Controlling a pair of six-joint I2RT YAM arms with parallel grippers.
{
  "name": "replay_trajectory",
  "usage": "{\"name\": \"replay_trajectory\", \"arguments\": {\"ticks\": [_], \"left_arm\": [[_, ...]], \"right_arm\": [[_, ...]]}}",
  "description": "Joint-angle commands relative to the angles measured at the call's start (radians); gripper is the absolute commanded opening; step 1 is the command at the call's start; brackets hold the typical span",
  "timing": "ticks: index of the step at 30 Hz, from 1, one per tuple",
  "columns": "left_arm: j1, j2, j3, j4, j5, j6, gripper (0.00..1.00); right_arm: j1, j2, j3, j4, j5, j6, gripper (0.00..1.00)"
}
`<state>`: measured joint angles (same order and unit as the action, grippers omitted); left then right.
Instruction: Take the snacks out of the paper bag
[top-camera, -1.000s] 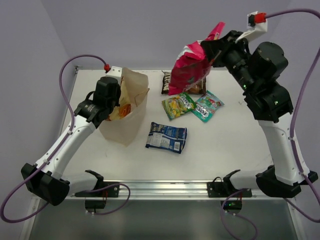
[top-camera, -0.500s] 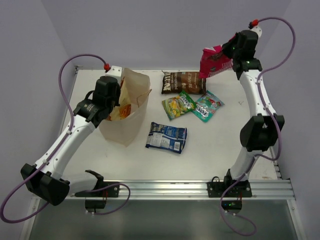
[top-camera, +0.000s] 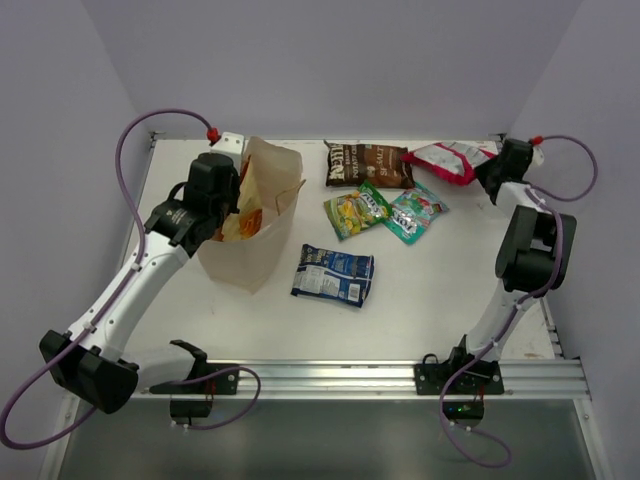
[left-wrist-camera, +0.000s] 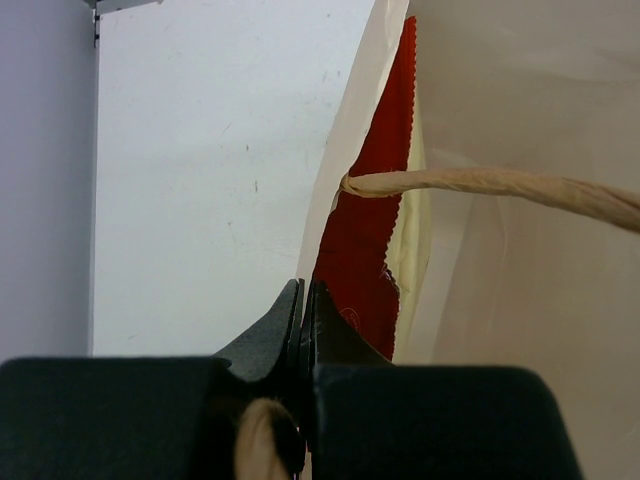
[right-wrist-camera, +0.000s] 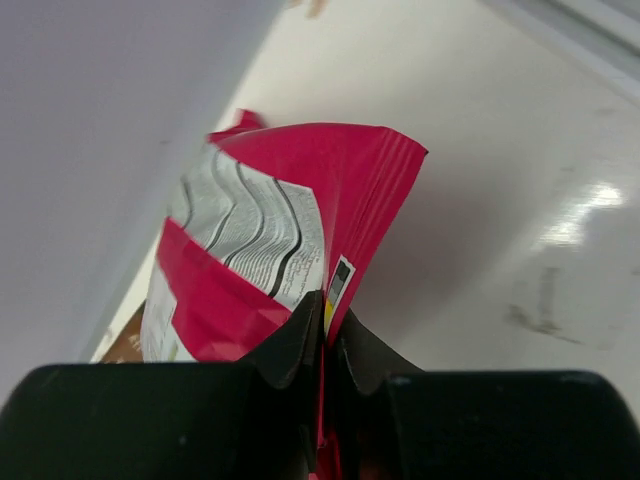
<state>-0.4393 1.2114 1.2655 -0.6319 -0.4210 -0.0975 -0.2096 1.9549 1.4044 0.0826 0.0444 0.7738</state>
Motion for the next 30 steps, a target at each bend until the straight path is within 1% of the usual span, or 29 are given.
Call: {"name": "replay_trajectory", "arguments": {"ticks": [1,4,5,6,7,8,9,10,11,13,14,16,17,20,21,23,24,26,27,29,30], "left_arm": [[0.004,-0.03,-0.002,-0.006,0.005,-0.015,0.0],[0.004,-0.033,0.0,-0.003,0.01,-0.011,0.0],[0.004,-0.033,0.0,0.0,0.01,-0.01,0.0],[0.004,-0.033,0.002,0.003,0.008,-0.007,0.0],[0.004,-0.033,0.002,0.005,0.007,-0.004,0.0],[0.004,-0.033,0.002,0.006,0.004,0.001,0.0],[0.004,-0.033,0.003,0.008,0.002,0.007,0.0],[0.004,-0.035,0.005,0.008,-0.002,0.01,0.0],[0.004,-0.035,0.005,0.009,-0.004,0.013,0.0],[0.004,-0.038,0.005,0.012,-0.007,0.016,0.0],[0.004,-0.039,0.003,0.014,-0.009,0.018,0.0],[0.004,-0.036,0.008,0.018,-0.004,0.021,0.0],[0.004,-0.035,0.012,0.018,-0.004,0.024,0.0],[0.004,-0.024,0.034,0.02,-0.01,0.028,0.0],[0.004,-0.023,0.041,0.023,-0.012,0.028,0.0],[0.004,-0.016,0.057,0.024,-0.013,0.031,0.0],[0.004,-0.015,0.063,0.026,-0.012,0.033,0.0],[0.004,-0.009,0.075,0.028,-0.007,0.038,0.0],[0.004,-0.009,0.084,0.029,-0.006,0.038,0.0],[0.004,-0.009,0.095,0.029,-0.001,0.032,0.0],[0.005,-0.009,0.106,0.031,0.002,0.03,0.0]], "right_arm": [[-0.077,-0.059,-0.054,0.02,-0.049,0.056,0.1],[-0.126,-0.082,-0.099,-0.026,-0.084,0.044,0.17],[-0.137,-0.097,-0.12,-0.036,-0.081,0.041,0.19],[-0.154,-0.112,-0.13,-0.058,-0.071,0.042,0.22],[-0.158,-0.149,-0.142,-0.064,-0.058,0.041,0.29],[-0.162,-0.165,-0.148,-0.07,-0.051,0.016,0.39],[-0.163,-0.181,-0.144,-0.116,-0.046,0.004,0.5],[-0.163,-0.2,-0.139,-0.141,-0.046,-0.008,0.68],[-0.162,-0.239,-0.14,-0.164,-0.046,-0.021,0.75],[-0.16,-0.295,-0.151,-0.236,-0.064,-0.019,0.84],[-0.152,-0.359,-0.165,-0.291,-0.073,-0.03,0.86],[-0.114,-0.439,-0.195,-0.326,-0.057,-0.039,0.89],[-0.097,-0.526,-0.237,-0.343,-0.058,-0.047,0.92],[0.004,-0.643,-0.294,-0.392,-0.055,-0.051,0.95],[0.078,-0.713,-0.303,-0.397,-0.058,-0.053,0.95],[0.177,-0.772,-0.305,-0.409,-0.046,-0.06,0.95],[0.294,-0.809,-0.292,-0.42,-0.025,-0.067,0.95],[0.405,-0.826,-0.231,-0.454,0.015,-0.079,0.95],[0.514,-0.829,-0.208,-0.46,0.026,-0.087,0.95],[0.619,-0.815,-0.121,-0.474,0.095,-0.113,0.94],[0.712,-0.803,-0.089,-0.474,0.106,-0.125,0.93]]}}
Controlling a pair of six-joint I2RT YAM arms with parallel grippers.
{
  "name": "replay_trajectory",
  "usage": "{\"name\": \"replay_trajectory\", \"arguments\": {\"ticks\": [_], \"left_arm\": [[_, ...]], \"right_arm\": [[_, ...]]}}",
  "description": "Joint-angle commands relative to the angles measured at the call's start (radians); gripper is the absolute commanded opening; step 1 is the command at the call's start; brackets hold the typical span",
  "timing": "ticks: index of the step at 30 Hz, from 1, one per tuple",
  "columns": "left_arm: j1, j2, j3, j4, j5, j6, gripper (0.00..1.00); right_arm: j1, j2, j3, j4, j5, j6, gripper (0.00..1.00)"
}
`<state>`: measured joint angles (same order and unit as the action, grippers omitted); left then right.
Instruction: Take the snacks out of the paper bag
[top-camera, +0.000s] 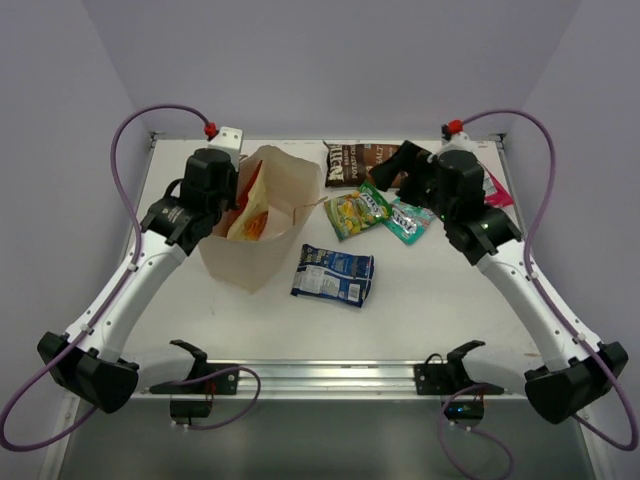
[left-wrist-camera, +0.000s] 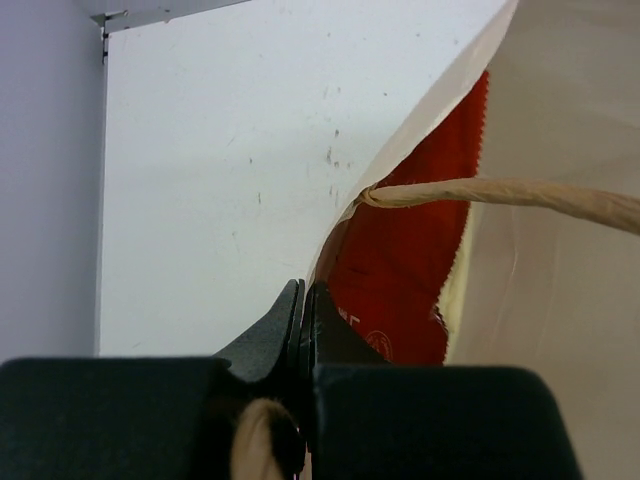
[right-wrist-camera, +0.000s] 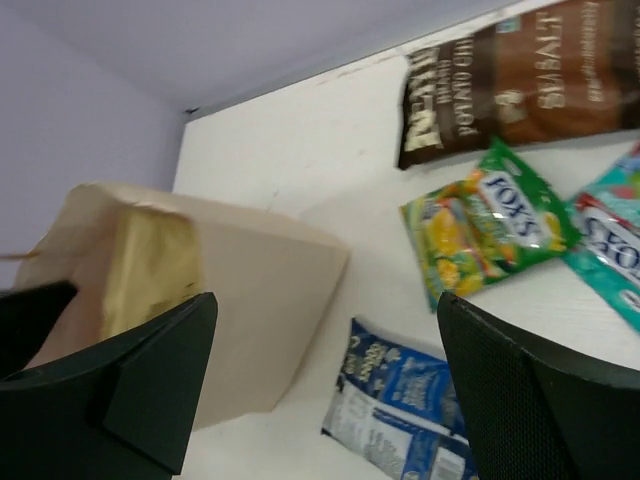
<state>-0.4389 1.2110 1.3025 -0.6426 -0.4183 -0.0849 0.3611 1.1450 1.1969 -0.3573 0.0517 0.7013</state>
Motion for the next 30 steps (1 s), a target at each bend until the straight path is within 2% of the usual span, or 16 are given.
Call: {"name": "replay_trajectory", "arguments": {"ticks": [1,3,4,6,10,14,22,30], "left_arm": [[0.003,-0.01,0.072,0.041,0.004,0.016,0.0],[0.003,-0.011,0.084,0.04,0.012,0.016,0.0],[0.003,-0.011,0.087,0.04,0.013,0.014,0.0],[0.003,-0.013,0.092,0.04,0.016,0.011,0.0],[0.003,-0.019,0.092,0.046,0.045,0.002,0.0],[0.003,-0.021,0.092,0.05,0.064,-0.01,0.0],[0.002,-0.024,0.095,0.055,0.101,-0.045,0.0],[-0.049,-0.022,0.09,0.052,0.052,-0.11,0.0]], "right_arm": [[0.18,0.047,0.159,-0.042,0.105,-0.065,0.93],[0.284,0.132,0.336,-0.083,0.109,-0.104,0.93],[0.317,0.163,0.337,-0.095,0.114,-0.117,0.93],[0.407,0.22,0.446,-0.12,0.148,-0.131,0.93],[0.49,0.343,0.561,-0.127,0.116,-0.094,0.9],[0.555,0.475,0.694,-0.227,0.12,-0.02,0.9],[0.575,0.545,0.636,-0.344,0.172,0.118,0.9],[0.587,0.495,0.609,-0.546,0.209,0.213,0.9]]}}
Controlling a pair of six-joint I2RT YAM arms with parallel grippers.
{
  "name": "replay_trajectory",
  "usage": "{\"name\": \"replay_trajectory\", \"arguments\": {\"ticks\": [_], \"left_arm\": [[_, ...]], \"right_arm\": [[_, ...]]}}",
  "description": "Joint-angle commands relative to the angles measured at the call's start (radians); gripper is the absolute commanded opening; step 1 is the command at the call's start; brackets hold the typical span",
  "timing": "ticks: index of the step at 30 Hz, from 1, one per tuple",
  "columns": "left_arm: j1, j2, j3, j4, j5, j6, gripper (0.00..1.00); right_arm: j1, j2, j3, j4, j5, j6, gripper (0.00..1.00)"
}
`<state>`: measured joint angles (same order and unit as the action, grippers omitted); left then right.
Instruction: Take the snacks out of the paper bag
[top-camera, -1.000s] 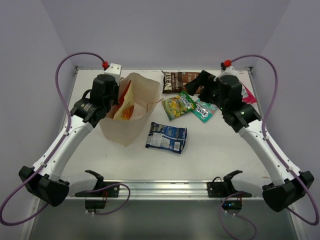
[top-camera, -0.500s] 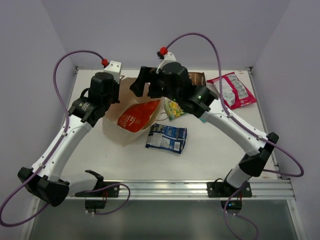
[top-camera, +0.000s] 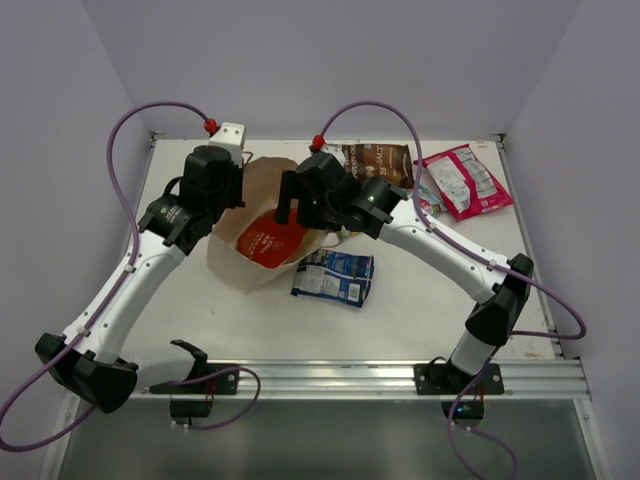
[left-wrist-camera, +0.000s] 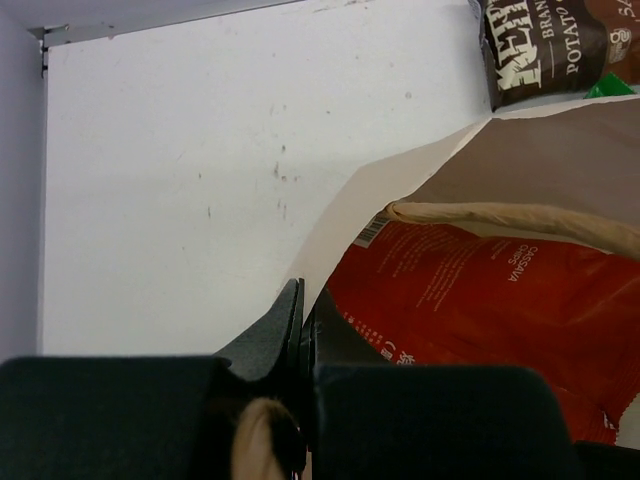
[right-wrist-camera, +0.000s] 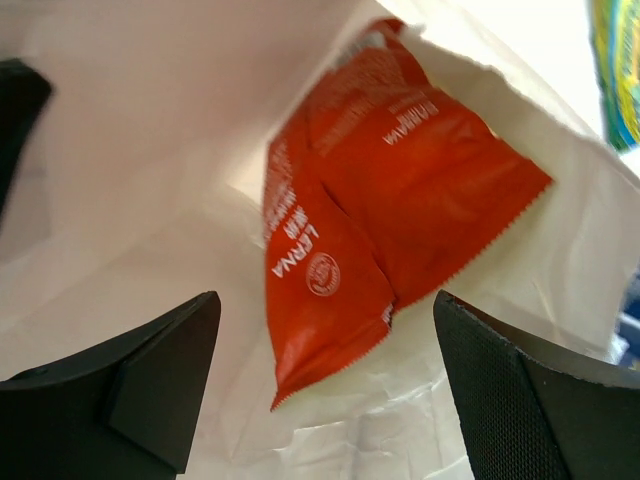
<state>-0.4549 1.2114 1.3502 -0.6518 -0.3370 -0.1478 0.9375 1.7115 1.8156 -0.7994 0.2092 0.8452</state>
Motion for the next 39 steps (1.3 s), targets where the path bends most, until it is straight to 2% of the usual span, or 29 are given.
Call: {"name": "replay_trajectory", "arguments": {"ticks": [1,4,11,21,25,28,29,32,39], "left_arm": [[-0.042,-0.023,0.041,0.061,-0.054,-0.062,0.0],[-0.076,-0.016,0.043,0.057,-0.094,-0.105,0.0],[-0.137,-0.016,0.026,0.047,-0.174,-0.191,0.0],[-0.143,-0.027,-0.002,0.047,-0.111,-0.239,0.0],[-0.143,-0.033,-0.005,0.044,-0.105,-0.239,0.0],[-0.145,-0.036,-0.014,0.041,-0.106,-0.239,0.0],[-0.143,-0.038,-0.026,0.041,-0.109,-0.239,0.0],[-0.143,-0.044,-0.061,0.049,-0.125,-0.239,0.0],[-0.136,-0.023,-0.109,0.064,-0.194,-0.234,0.0]], "right_arm": [[0.011,-0.073,-0.016,-0.118,0.056,0.089,0.9],[0.011,-0.072,-0.035,-0.178,0.064,0.13,0.89],[0.009,-0.082,-0.133,-0.155,0.056,0.203,0.88],[0.003,-0.067,-0.285,0.094,0.055,0.261,0.81],[0.0,-0.026,-0.323,0.193,0.055,0.258,0.7],[0.001,-0.029,-0.329,0.281,0.074,0.211,0.37],[0.001,-0.039,-0.325,0.316,0.082,0.189,0.2],[0.001,-0.059,-0.262,0.33,0.101,0.115,0.0],[0.001,-0.131,-0.092,0.362,0.038,-0.052,0.0]]}}
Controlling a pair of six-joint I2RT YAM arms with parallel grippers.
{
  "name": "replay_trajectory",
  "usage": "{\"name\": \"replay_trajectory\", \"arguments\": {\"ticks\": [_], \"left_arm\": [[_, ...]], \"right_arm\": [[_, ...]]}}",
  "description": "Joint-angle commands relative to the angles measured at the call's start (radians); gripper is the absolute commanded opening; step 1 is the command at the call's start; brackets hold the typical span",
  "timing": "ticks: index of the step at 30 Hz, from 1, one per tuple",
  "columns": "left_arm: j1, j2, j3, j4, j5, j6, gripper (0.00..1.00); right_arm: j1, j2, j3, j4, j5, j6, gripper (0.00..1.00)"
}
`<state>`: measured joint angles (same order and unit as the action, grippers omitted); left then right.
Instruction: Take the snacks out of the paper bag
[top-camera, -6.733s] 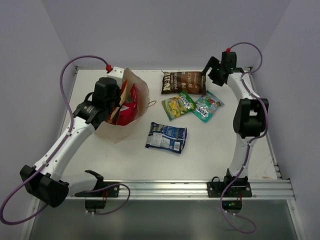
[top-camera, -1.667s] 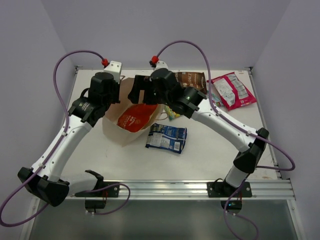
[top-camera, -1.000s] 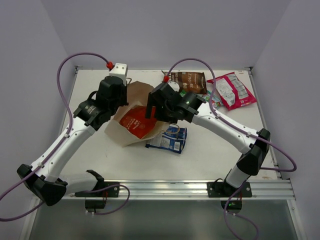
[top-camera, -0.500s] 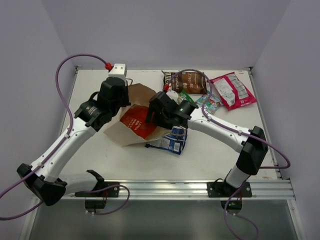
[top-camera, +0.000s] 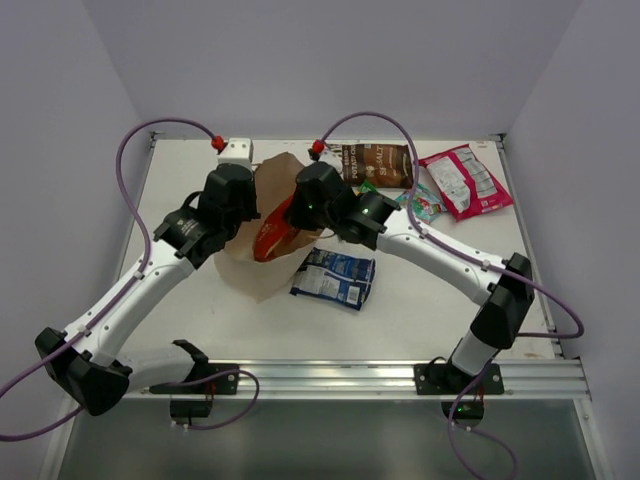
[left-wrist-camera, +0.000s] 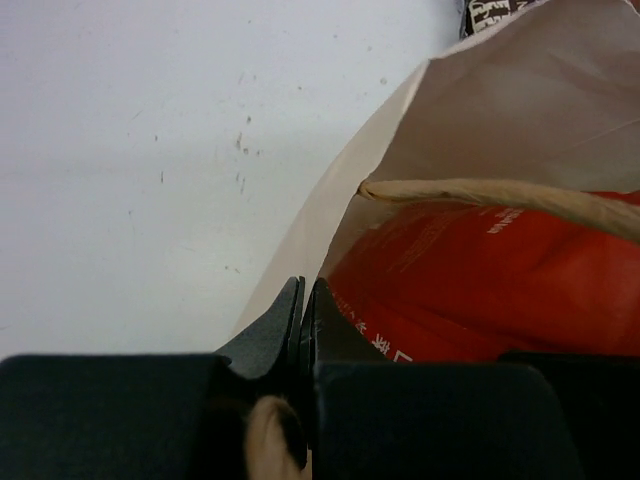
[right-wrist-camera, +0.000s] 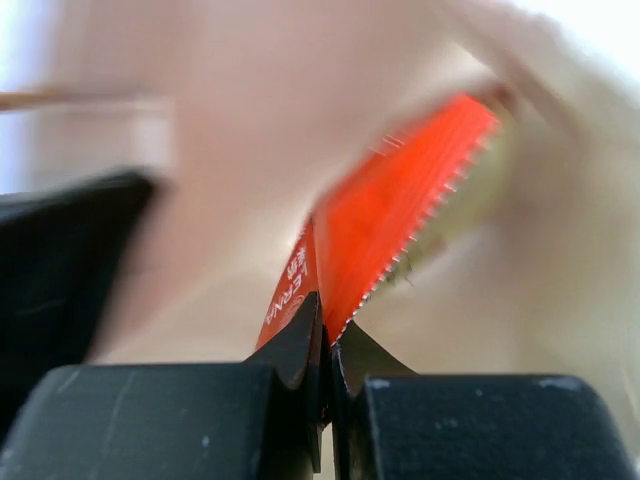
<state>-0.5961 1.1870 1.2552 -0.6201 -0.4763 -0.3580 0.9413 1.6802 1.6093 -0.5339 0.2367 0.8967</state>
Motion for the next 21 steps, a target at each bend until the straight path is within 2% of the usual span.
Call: {"name": "replay_trajectory", "arguments": {"ticks": [1,10,14,18,21], "left_arm": [[0.01,0.005,-0.016,0.037,-0.059,-0.022,0.0],[0.045,0.014,-0.022,0.053,-0.076,0.002,0.0],[0.062,0.014,-0.016,0.054,-0.077,0.004,0.0],[0.068,0.023,-0.014,0.056,-0.074,0.005,0.0],[0.078,0.033,-0.005,0.051,-0.073,0.004,0.0]], "right_arm": [[-0.002,-0.114,0.164,0.097,0.004,-0.145,0.0],[-0.021,-0.16,0.421,0.121,0.004,-0.393,0.0],[-0.059,-0.195,0.466,0.198,0.003,-0.479,0.0],[-0.137,-0.231,0.486,0.31,-0.091,-0.504,0.0],[-0.174,-0.278,0.479,0.373,-0.05,-0.545,0.0]]}}
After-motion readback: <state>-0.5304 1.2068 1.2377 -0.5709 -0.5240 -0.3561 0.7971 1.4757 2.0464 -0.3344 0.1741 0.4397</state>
